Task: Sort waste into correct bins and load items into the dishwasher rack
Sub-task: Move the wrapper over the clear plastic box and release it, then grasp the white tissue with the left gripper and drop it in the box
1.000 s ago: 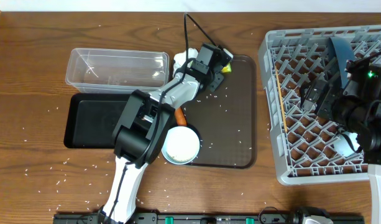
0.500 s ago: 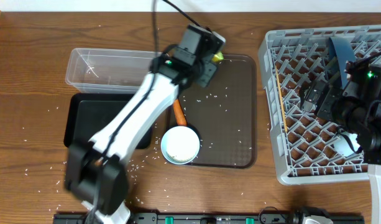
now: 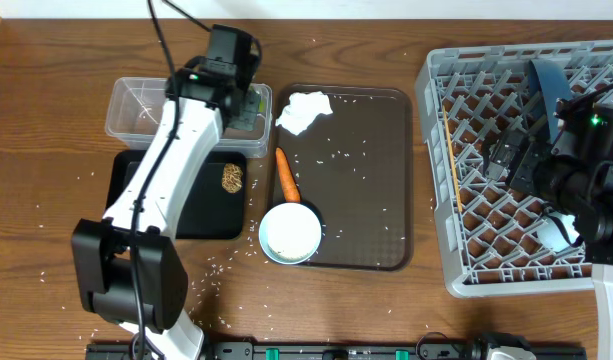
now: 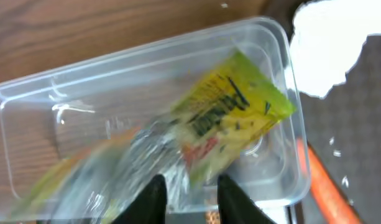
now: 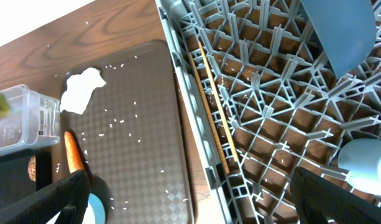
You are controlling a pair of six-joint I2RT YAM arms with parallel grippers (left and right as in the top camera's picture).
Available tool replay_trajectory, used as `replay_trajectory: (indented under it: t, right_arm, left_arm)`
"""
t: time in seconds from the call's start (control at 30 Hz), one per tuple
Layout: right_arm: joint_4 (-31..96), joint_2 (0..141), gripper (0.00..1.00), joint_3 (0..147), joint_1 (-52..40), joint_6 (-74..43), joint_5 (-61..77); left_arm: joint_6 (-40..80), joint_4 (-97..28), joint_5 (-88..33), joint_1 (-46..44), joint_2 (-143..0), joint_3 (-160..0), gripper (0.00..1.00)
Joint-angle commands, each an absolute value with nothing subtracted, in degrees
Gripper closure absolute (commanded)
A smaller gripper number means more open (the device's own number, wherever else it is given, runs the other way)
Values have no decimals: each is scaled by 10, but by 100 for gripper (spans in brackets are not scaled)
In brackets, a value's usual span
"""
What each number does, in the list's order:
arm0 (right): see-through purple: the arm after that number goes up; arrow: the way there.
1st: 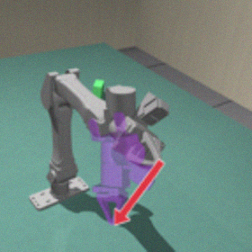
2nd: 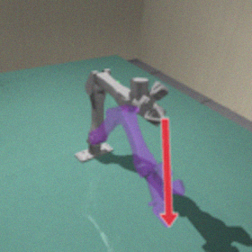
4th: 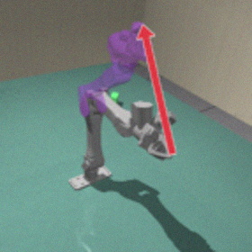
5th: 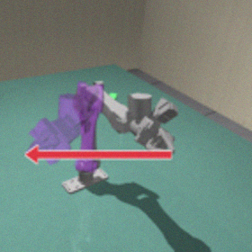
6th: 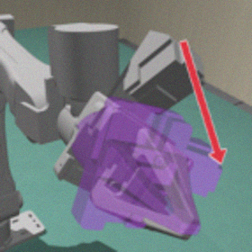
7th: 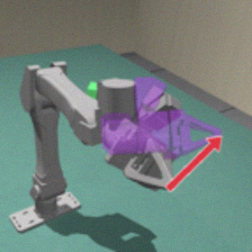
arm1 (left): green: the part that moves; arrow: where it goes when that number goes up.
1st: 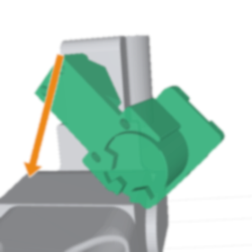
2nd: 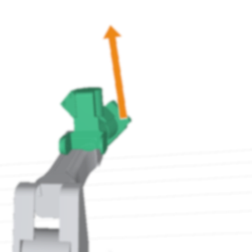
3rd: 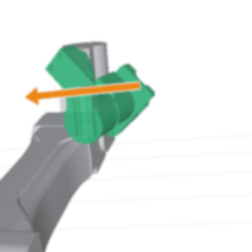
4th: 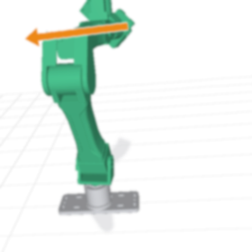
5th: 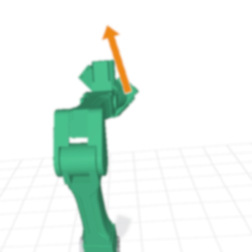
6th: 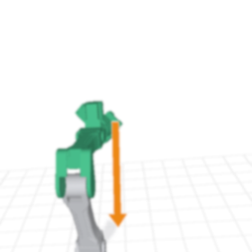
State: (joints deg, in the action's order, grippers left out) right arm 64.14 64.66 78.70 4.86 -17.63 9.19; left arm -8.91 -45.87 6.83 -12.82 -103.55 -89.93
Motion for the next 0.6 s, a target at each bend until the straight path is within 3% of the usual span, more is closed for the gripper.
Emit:
replay_trajectory:
  t: [0.0,0.1,0.27,0.57]
  right_arm:
    - [641,645,1,790,57,-182,88]
    - [641,645,1,790,57,-182,88]
    - [641,645,1,790,57,-182,88]
    - [641,645,1,790,57,-182,88]
  left_arm:
    - [-85,-461,14,-134,-1035,-897,48]
    - [-85,-432,-24,-142,-1035,-897,36]
    - [-110,-371,-113,-171,-1048,-897,35]
    - [-184,-245,-78,-232,-1182,-897,33]
